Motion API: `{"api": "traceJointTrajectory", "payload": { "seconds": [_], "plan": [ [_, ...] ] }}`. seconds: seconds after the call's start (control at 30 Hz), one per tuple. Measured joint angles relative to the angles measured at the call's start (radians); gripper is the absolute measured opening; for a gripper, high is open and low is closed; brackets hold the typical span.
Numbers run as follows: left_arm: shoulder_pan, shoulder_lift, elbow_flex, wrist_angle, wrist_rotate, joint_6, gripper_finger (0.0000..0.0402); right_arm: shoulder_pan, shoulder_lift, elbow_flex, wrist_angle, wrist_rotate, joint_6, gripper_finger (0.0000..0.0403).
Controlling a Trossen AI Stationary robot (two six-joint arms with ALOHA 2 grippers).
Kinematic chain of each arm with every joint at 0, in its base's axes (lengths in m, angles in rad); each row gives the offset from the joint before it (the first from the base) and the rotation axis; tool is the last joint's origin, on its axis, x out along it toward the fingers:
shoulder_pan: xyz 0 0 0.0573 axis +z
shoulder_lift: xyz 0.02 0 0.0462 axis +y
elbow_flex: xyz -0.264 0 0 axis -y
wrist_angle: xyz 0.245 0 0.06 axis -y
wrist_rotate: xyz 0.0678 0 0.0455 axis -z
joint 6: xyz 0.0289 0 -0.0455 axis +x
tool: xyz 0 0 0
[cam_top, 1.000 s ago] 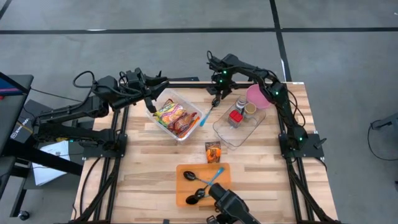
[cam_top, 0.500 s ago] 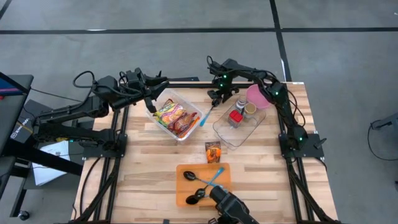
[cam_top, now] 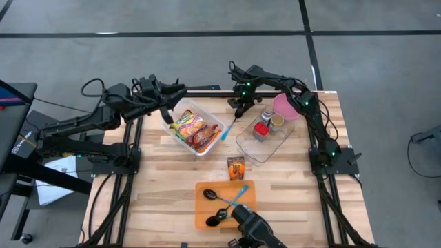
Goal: Pick & Place Food Item
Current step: Put the black spoon into the orange bin
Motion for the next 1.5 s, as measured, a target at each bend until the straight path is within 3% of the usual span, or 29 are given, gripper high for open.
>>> {"api": "traceJointTrajectory", "payload": {
  "seconds": [0.23,0.53,1.5],
  "plan": [
    [0.001,0.000,0.000,0.000,0.000,0.000,0.0104,0.000,0.000,0.000,0.002,0.000,-0.005,0.0104],
    [0.001,0.000,0.000,0.000,-0.003,0.000,0.0104,0.000,0.000,0.000,-0.030,-0.033,-0.048,0.0010],
    [0.001,0.000,0.000,0.000,-0.002,-0.002,0.0104,0.052,-0.168,-0.001,-0.027,-0.015,-0.114,0.0000]
  ]
}}
